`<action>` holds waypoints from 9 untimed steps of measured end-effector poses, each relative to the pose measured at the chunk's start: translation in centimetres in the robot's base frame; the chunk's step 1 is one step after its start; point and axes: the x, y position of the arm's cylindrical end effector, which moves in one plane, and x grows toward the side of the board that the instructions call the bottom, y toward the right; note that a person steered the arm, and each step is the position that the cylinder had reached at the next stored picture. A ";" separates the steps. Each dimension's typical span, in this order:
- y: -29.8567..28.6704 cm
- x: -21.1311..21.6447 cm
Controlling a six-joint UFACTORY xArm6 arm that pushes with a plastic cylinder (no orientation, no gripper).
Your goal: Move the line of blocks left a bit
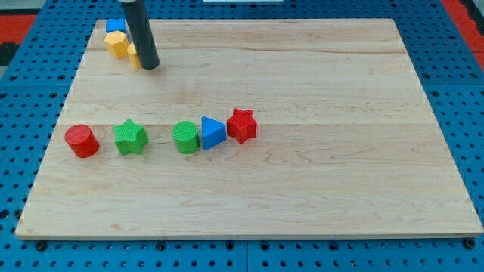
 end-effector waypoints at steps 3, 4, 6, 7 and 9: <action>4.0 -0.2; 17.5 0.5; 23.2 10.1; 24.5 10.1; 24.7 10.0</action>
